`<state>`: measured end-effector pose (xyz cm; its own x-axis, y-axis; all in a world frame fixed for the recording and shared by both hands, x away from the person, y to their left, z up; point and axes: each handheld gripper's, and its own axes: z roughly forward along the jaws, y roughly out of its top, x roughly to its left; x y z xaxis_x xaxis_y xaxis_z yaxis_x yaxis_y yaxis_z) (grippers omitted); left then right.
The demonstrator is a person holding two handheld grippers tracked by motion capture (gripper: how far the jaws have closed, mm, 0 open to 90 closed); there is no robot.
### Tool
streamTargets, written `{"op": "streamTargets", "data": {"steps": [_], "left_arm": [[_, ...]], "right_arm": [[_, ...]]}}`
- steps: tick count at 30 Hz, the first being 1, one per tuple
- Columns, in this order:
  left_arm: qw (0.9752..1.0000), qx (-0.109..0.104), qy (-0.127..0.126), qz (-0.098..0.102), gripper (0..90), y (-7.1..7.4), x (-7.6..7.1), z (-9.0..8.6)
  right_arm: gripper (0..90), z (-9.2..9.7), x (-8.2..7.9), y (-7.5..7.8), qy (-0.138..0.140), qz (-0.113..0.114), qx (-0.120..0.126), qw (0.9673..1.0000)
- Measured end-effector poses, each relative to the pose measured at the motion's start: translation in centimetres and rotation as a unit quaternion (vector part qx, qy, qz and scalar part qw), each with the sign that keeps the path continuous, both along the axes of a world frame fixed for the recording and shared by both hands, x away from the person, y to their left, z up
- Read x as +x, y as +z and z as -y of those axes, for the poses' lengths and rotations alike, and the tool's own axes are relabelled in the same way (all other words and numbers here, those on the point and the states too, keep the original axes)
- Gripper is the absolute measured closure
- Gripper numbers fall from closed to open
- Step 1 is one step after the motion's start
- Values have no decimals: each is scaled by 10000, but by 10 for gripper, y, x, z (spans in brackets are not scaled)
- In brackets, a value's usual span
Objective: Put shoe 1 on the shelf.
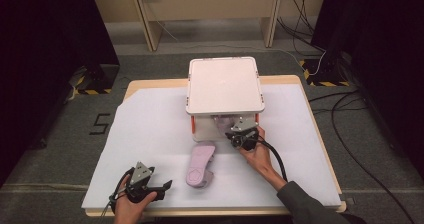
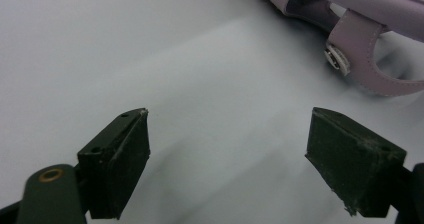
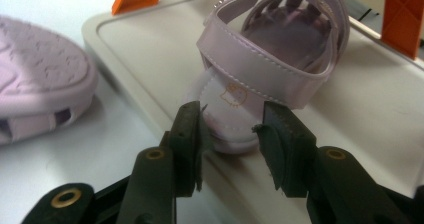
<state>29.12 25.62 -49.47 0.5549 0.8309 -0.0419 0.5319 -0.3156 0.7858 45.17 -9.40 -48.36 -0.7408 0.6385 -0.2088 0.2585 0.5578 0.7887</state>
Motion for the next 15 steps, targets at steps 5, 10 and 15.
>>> {"op": "streamTargets", "data": {"steps": [5,10,15], "left_arm": [[10000,22,-17,-10,168,0,1,1],[10000,0,-5,2,169,0,0,0],[10000,-8,-24,21,168,0,0,0]], "right_arm": [[602,-9,7,-1,13,-160,236,9996],[605,-16,9,0,64,-116,286,9995],[563,-19,8,0,166,-158,317,9992]]}}
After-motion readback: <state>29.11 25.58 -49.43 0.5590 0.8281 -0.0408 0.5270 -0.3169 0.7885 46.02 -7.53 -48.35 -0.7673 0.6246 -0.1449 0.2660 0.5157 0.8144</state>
